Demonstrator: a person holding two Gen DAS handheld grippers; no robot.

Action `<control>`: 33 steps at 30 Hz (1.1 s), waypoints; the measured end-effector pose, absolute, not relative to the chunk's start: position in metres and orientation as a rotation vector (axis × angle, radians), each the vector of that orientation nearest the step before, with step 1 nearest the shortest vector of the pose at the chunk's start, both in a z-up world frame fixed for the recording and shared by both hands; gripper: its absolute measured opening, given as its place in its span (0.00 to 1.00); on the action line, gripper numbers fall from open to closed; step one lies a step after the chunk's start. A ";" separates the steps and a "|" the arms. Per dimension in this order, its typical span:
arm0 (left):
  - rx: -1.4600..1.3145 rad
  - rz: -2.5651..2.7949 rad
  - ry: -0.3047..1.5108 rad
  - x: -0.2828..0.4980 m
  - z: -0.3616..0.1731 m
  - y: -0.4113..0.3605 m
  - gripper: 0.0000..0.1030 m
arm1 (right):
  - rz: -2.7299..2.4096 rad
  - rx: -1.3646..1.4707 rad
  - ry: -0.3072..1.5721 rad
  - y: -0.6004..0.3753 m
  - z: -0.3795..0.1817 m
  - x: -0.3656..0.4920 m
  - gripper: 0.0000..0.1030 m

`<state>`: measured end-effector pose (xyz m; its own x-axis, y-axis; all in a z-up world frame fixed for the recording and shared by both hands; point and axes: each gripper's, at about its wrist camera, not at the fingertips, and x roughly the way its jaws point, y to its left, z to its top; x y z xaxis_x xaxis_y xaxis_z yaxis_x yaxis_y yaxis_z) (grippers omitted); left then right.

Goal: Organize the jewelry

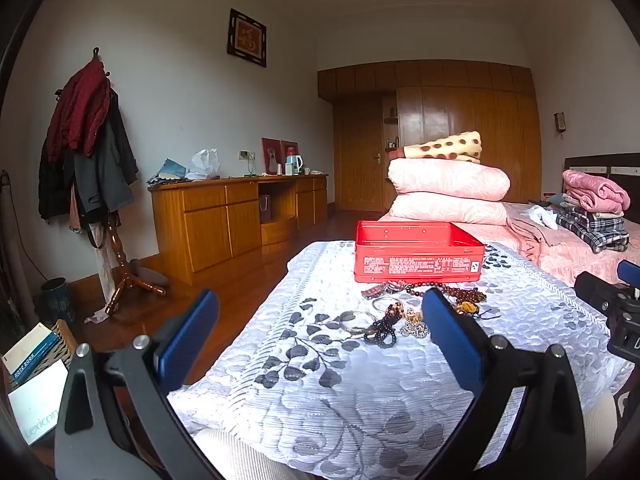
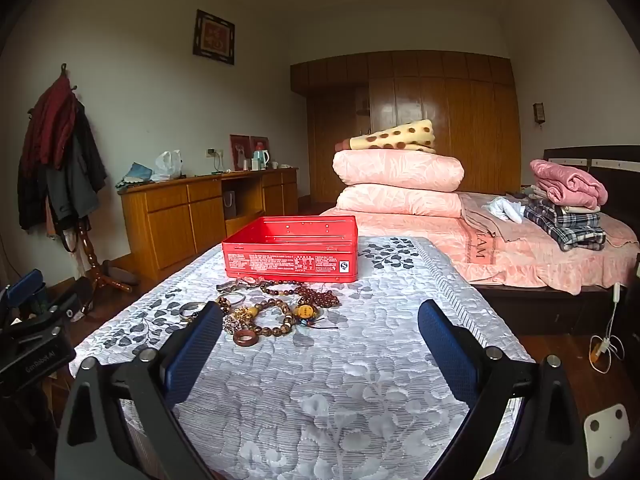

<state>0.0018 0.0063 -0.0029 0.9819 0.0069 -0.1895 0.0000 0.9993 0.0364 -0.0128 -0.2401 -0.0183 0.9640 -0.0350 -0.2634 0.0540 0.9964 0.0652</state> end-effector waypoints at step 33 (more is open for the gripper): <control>0.032 0.004 0.197 0.005 -0.007 0.002 0.95 | -0.045 0.075 0.270 -0.239 -0.021 -0.010 0.93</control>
<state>0.0046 0.0020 -0.0070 0.9807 0.0074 -0.1954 -0.0011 0.9995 0.0322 -0.0101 -0.2394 -0.0210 0.9627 -0.0346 -0.2684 0.0548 0.9962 0.0681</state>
